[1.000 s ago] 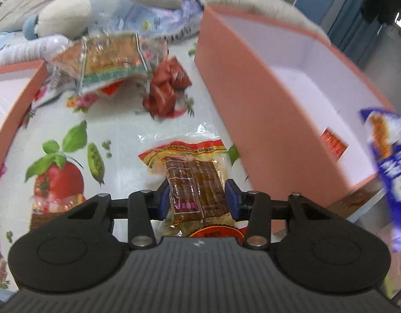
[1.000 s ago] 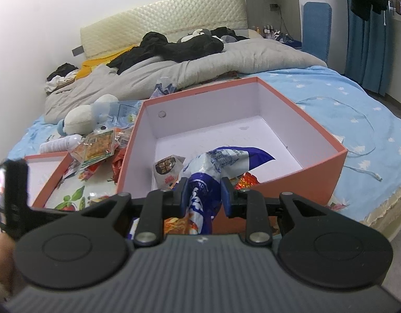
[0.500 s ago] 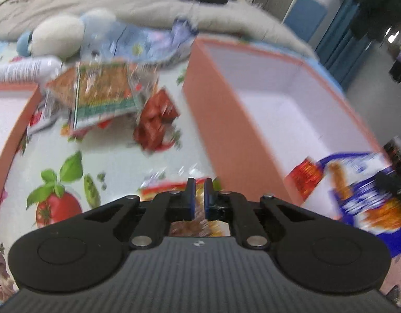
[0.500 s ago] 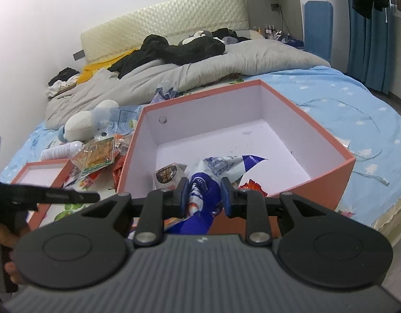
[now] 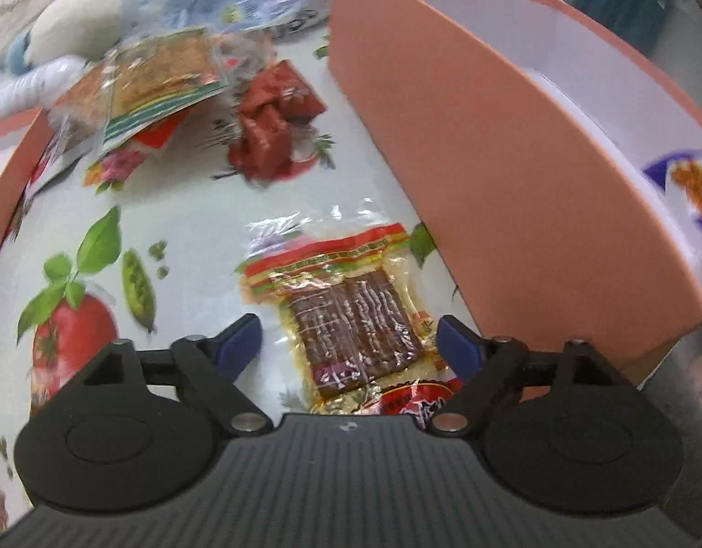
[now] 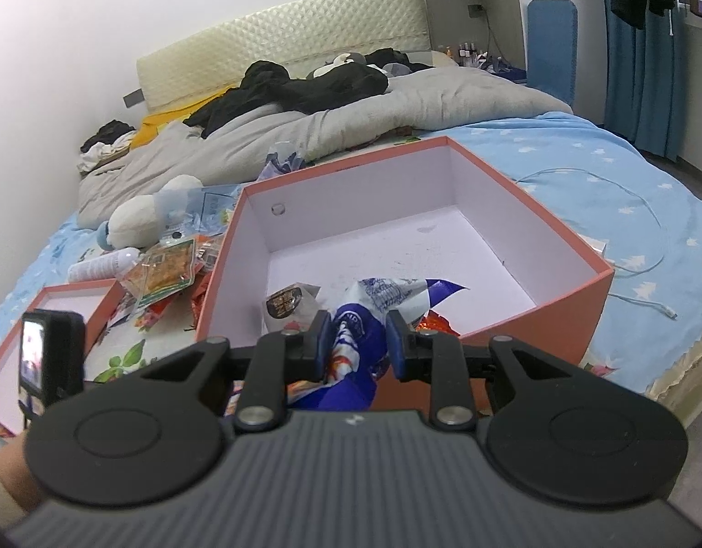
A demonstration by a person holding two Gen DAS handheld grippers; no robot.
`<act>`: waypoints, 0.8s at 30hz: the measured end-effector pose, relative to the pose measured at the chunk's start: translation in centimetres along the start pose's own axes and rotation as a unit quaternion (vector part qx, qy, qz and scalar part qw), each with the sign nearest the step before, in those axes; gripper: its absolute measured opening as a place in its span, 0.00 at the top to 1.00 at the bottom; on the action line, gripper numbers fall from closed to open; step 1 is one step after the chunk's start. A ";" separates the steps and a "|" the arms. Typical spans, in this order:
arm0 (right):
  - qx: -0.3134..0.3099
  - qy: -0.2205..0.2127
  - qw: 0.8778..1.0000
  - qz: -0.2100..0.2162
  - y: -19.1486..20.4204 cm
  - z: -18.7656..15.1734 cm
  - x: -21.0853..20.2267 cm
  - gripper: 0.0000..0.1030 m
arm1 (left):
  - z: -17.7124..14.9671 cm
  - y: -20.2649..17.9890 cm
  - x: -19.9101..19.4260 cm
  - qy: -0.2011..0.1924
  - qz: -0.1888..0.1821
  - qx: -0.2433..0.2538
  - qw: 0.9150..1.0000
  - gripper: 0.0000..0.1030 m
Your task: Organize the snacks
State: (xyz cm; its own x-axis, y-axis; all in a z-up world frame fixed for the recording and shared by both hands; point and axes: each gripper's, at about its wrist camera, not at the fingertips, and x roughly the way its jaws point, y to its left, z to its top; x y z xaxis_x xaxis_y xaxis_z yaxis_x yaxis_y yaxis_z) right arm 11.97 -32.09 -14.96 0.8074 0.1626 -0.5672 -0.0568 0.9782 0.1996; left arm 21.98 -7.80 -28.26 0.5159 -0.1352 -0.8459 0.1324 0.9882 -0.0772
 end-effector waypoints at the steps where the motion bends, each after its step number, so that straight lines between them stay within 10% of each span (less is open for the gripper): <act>1: 0.000 -0.001 1.000 -0.001 0.0 0.0 0.0 0.72 | -0.1 -0.1 0.2 -0.001 0.004 0.003 1.000 0.15; 9: 0.000 0.001 1.000 -0.002 0.1 0.0 0.6 0.72 | -0.5 -1.1 -0.3 -0.007 0.012 0.029 0.999 0.43; 24: -0.014 0.003 1.000 0.002 0.5 0.1 0.8 0.73 | -0.4 1.6 -2.8 -0.012 -0.035 -0.076 0.996 0.80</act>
State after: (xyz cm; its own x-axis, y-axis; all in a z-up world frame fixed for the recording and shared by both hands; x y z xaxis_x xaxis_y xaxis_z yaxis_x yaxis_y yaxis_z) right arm 12.65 -31.44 -15.25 0.8033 0.1673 -0.5716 -0.0767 0.9808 0.1793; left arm 20.41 -5.84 -26.21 0.5309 -0.2048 -0.8223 0.0407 0.9754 -0.2166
